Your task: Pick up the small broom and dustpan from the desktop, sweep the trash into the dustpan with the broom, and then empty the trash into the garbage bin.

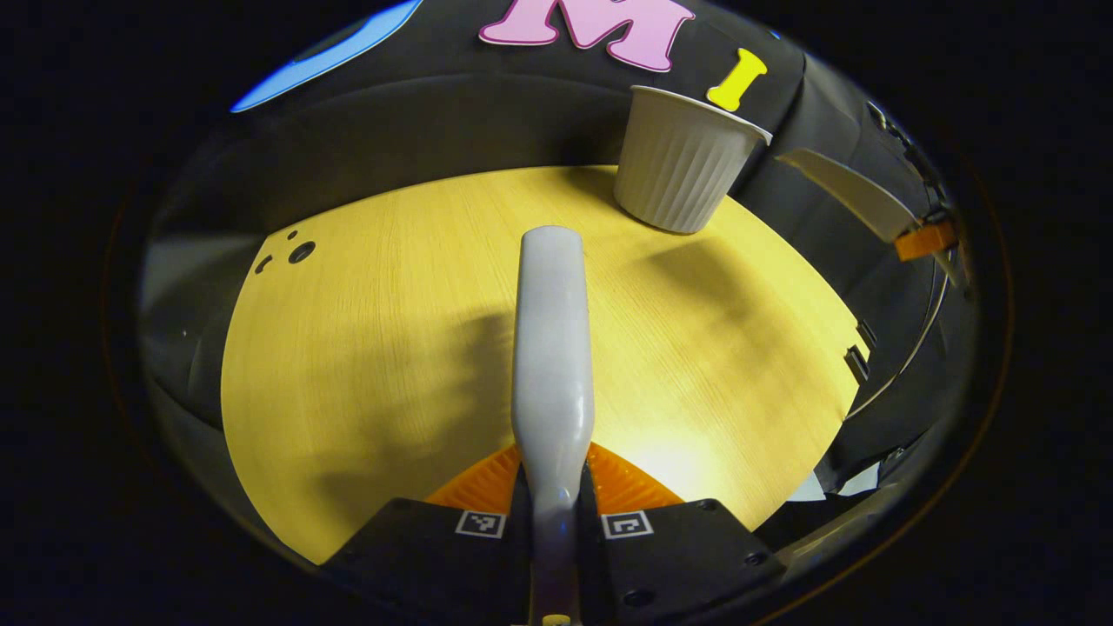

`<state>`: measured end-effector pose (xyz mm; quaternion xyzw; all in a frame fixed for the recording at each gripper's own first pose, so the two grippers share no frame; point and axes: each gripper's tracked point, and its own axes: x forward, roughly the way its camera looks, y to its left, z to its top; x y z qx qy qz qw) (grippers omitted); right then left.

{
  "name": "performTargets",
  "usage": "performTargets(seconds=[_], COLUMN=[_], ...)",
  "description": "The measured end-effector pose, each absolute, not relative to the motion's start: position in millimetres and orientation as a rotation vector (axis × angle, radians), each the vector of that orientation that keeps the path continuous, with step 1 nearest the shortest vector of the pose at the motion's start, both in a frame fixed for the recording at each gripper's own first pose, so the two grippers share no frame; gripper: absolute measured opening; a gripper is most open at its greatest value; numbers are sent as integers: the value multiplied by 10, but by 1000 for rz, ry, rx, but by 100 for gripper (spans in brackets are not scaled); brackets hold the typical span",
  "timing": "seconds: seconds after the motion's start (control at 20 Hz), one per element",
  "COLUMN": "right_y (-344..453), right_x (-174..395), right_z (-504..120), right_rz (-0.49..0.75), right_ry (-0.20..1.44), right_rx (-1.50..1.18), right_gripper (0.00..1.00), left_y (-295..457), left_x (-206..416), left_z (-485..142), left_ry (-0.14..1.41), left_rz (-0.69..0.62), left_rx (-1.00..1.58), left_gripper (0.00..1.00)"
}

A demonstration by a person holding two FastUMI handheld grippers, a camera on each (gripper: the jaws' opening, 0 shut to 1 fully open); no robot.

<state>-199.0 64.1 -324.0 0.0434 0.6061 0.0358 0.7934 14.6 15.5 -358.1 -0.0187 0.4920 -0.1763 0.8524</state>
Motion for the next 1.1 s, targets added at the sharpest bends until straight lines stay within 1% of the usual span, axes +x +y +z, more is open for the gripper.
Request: performTargets(seconds=[0.1,0.15,0.2,0.25,0.6,0.65,0.7,0.75,1.1], right_y=[632,625,643,653,705,721,723,708,600], right_x=[-1974,-1998,-2015,-2001,-2058,-2054,-2061,-2061,-2055], right_z=[-3202,-3245,-3254,-3258,-3267,-3243,-3239,-3241,-3117], right_rz=[69,61,56,51,2,-1,-5,-7,2], right_ry=[1292,1287,1285,1281,1303,1308,1319,1331,1415], right_rx=[99,98,97,100,65,67,68,57,-60], right_gripper=[36,36,36,36,36,36,36,36,36], left_y=[212,253,284,286,404,426,448,483,575], left_x=[74,58,48,52,25,15,15,19,23], left_z=[-3648,-3664,-3675,-3679,-3714,-3736,-3761,-3767,-3828], left_ry=[1045,1046,1043,1039,1027,1033,1036,1036,1054], left_rz=[-361,-355,-354,-356,-362,-360,-355,-350,-332], left_rx=[-54,-48,-37,-26,-36,-43,-47,-50,-62], left_gripper=[26,29,26,25,26,29,29,26,26])
